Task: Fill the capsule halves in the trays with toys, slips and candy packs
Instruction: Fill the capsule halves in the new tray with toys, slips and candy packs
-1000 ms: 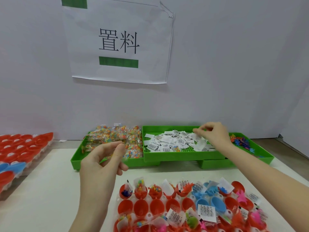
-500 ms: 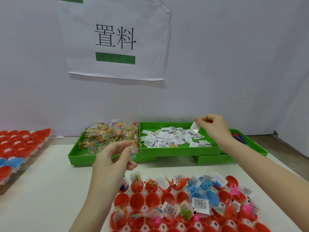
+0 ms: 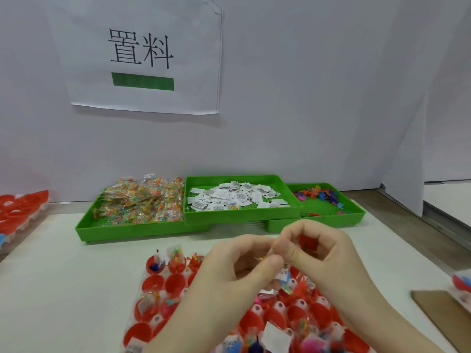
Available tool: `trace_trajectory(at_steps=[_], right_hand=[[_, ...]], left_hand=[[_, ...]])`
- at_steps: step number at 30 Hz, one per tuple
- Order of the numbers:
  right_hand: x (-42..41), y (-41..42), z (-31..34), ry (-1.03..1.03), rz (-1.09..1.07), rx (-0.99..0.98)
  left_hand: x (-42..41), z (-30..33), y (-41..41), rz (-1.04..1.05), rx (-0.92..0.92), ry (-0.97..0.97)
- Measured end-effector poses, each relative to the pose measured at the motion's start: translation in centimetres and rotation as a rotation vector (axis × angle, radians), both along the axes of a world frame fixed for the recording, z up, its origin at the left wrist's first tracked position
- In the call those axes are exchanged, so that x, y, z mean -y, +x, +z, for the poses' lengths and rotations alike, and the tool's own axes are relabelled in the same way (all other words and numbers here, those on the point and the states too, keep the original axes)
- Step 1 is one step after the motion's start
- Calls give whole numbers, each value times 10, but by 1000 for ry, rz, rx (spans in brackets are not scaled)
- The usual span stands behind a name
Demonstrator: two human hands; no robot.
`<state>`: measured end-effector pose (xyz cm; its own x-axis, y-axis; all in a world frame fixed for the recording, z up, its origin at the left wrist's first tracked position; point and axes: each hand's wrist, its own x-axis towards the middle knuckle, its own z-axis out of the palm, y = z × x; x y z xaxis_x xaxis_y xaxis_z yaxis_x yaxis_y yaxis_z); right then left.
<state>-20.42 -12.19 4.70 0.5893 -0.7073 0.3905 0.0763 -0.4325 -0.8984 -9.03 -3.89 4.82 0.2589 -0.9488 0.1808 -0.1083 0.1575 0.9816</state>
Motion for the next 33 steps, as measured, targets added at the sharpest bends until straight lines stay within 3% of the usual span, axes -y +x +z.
trace_trajectory(at_steps=[8,12,16,19,27,33], right_hand=[[8,-43,3,193,-11,184],[8,-60,2,155,-6,203],[8,-74,-2,54,10,142],[9,-76,-2,31,-6,162],[12,-76,-6,-34,-104,142],[16,-78,-6,67,-54,101]], left_hand=[[7,8,-20,126,35,-16],[12,7,-27,148,18,20],[18,6,-37,139,138,-13],[20,7,-44,88,260,-6],[22,7,-54,-64,333,-22],[24,0,-53,-102,194,-39]])
